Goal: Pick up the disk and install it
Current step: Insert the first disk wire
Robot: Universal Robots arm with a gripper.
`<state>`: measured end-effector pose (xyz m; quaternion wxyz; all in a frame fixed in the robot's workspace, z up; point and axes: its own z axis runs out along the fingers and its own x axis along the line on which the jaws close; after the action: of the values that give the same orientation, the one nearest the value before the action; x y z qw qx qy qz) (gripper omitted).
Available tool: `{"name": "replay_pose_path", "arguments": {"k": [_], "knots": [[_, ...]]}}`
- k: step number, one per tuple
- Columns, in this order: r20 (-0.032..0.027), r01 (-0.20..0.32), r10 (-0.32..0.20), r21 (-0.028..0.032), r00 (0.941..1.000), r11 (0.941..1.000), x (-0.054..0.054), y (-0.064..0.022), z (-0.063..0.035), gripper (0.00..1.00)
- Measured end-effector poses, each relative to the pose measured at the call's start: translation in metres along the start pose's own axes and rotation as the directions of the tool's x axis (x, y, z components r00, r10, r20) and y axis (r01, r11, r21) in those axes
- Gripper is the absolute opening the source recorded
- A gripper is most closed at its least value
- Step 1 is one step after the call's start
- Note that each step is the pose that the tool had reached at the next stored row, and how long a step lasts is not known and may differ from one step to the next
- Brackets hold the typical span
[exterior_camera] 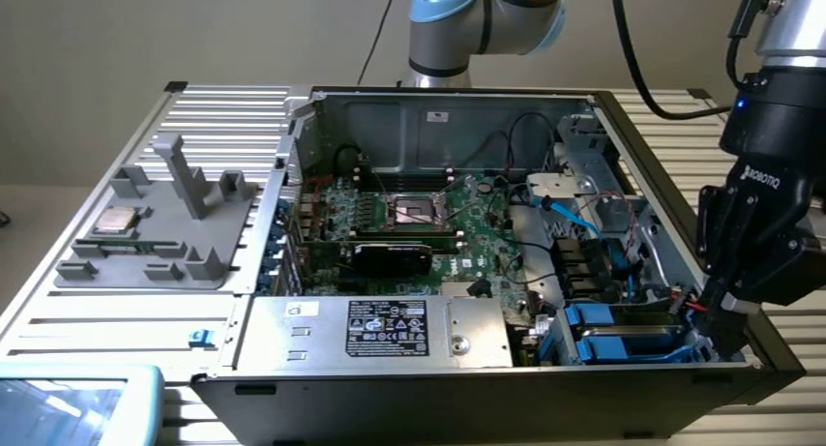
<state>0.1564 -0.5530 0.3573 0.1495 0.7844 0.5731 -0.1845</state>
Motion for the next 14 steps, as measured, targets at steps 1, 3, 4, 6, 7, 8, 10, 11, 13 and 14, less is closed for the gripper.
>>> {"name": "replay_pose_path", "arguments": {"k": [1, 3, 4, 6, 7, 8, 10, 11, 13, 14], "knots": [[-0.0002, 0.0, 0.0, 0.0, 1.0, 1.0, 0.0, 0.0, 0.0001, 0.23], [-0.0025, 0.0, 0.0, 0.0006, 1.0, 1.0, 0.0, 0.0, 0.0002, 0.29], [-0.0044, 0.0, 0.0, 0.0013, 1.0, 1.0, 0.0, 0.0001, -0.0005, 0.35], [-0.0065, 0.0, 0.0, 0.0024, 1.0, 1.0, -0.003, 0.0002, -0.0047, 0.47], [-0.0068, 0.0, 0.0, 0.0026, 1.0, 1.0, -0.004, 0.0004, -0.0075, 0.47], [-0.0077, 0.0, 0.0, 0.0029, 1.0, 1.0, -0.006, 0.0005, -0.0102, 0.53], [-0.0128, 0.0, 0.0, 0.0043, 0.9999, 1.0, -0.008, 0.0006, -0.0138, 0.59], [-0.0159, 0.001, -0.001, 0.0052, 0.9999, 1.0, -0.009, 0.0007, -0.0156, 0.65], [-0.023, 0.002, -0.002, 0.0072, 0.9997, 1.0, -0.011, 0.0009, -0.0183, 0.76], [-0.0272, 0.002, -0.002, 0.0085, 0.9996, 1.0, -0.012, 0.001, -0.0195, 0.76]]}}
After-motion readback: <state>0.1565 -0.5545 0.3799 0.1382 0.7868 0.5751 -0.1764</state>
